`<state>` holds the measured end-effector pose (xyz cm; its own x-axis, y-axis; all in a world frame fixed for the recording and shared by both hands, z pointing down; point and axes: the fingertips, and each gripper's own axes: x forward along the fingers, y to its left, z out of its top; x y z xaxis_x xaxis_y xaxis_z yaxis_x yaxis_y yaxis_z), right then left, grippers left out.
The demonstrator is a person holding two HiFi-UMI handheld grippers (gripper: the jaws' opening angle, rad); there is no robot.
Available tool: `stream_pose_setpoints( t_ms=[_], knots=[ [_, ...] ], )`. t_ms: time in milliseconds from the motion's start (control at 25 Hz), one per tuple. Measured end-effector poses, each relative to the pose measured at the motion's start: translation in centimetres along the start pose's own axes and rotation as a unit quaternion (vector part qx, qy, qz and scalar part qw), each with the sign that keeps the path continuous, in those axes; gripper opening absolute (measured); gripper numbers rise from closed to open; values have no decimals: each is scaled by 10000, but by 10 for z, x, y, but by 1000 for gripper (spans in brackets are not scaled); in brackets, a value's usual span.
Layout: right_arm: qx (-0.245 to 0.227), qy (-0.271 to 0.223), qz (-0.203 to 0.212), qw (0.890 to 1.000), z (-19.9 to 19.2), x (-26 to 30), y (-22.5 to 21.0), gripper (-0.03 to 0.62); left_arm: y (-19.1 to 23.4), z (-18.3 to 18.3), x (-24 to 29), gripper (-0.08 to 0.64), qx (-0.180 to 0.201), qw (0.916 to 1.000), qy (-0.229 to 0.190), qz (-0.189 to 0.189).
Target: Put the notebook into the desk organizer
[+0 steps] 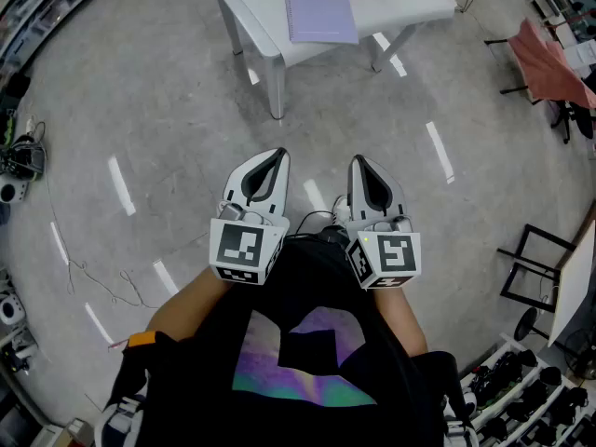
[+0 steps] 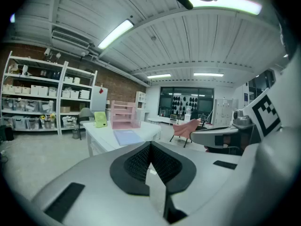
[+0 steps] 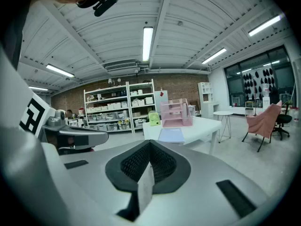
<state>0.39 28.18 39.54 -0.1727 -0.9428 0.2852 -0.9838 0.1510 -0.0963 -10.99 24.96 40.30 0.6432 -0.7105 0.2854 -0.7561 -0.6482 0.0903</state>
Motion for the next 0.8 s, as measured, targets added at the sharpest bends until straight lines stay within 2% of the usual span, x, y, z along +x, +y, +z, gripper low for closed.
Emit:
stream_pose_setpoints(
  t_ms=[440,800],
  knots=[
    [-65,-114,-239,9996,12,3,8,11,15,10,-9,4,36,9998,-159,-99],
    [102,-332,-328,9989,34,20,-1,12,40,33,-1,5,169,9986,-478,-144]
  ],
)
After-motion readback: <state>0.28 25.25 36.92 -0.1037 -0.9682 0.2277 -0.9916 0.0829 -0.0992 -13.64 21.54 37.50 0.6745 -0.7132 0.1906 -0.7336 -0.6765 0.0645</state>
